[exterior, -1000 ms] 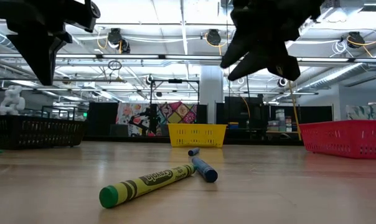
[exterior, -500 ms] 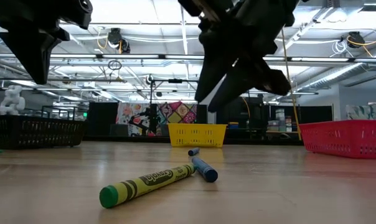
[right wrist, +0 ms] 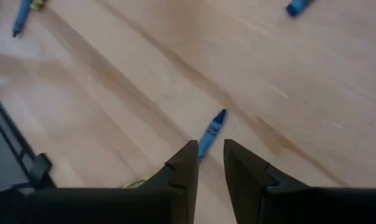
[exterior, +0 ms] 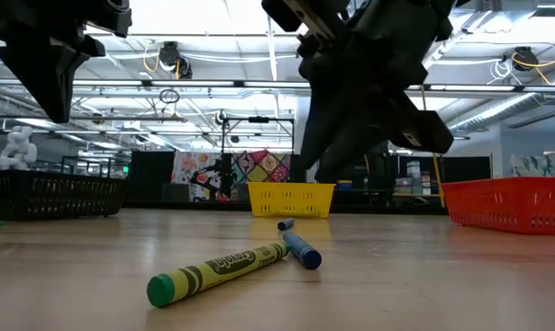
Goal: Sort crayons
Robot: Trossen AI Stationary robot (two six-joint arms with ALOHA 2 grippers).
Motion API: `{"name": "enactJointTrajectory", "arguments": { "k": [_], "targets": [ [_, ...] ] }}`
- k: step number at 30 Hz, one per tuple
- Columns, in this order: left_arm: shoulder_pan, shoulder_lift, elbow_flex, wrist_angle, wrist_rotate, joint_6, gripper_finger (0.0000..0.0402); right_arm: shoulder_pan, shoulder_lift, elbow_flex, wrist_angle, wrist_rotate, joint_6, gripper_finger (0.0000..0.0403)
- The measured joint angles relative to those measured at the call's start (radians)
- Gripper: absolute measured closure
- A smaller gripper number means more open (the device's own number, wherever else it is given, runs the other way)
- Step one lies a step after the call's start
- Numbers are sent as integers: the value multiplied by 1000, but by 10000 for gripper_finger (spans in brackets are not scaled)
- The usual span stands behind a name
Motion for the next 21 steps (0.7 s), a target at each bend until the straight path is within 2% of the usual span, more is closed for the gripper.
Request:
{"name": "enactJointTrajectory", "arguments": {
  "k": [7,15,19,21],
  "targets": [
    [0,0,0,2,0,-2,401,3,0,0,18,-1,-56,337],
    [0,0,0,2,0,-2,402,10,0,0,21,-3,-130,299],
    [0,0,0,14,0,-2,402,10,0,0,25,7,-102,285],
    [0,0,0,13,0,-2,402,10,4,0,31,47,-63,285]
  ]
}}
